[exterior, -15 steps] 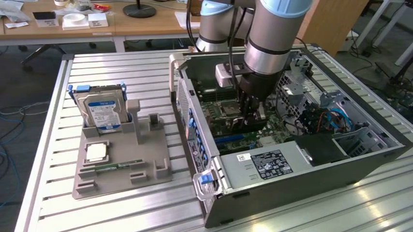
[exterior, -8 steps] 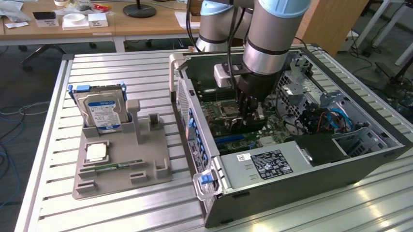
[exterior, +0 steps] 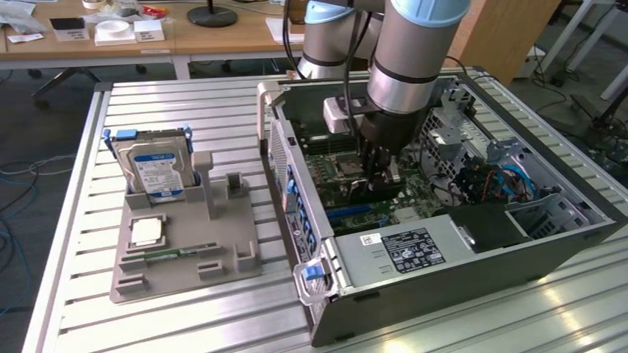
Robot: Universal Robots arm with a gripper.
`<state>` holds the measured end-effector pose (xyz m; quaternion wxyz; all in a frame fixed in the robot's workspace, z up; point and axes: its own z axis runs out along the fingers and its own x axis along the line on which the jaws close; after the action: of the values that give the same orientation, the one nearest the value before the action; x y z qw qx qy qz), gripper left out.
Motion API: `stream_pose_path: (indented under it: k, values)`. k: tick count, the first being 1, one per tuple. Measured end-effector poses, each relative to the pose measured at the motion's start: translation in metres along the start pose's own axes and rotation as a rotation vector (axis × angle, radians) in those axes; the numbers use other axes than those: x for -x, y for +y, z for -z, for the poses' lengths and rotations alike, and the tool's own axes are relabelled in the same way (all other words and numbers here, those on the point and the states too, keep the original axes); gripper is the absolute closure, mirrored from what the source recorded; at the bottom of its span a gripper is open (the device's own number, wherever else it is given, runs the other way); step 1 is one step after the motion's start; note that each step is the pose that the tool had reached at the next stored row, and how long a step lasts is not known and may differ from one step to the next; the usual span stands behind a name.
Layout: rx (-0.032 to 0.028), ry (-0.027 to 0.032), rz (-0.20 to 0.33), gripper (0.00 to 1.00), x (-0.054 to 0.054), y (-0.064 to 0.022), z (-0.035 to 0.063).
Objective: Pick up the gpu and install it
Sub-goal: 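Insert the gpu into the slot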
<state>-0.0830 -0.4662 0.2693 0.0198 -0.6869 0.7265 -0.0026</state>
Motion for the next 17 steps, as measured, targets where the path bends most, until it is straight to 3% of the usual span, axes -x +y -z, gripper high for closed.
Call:
stream_pose_path:
  k: [17]
  values:
    - [-0.0001, 0.0011, 0.000, 0.73, -0.0003, 0.0044, -0.0011]
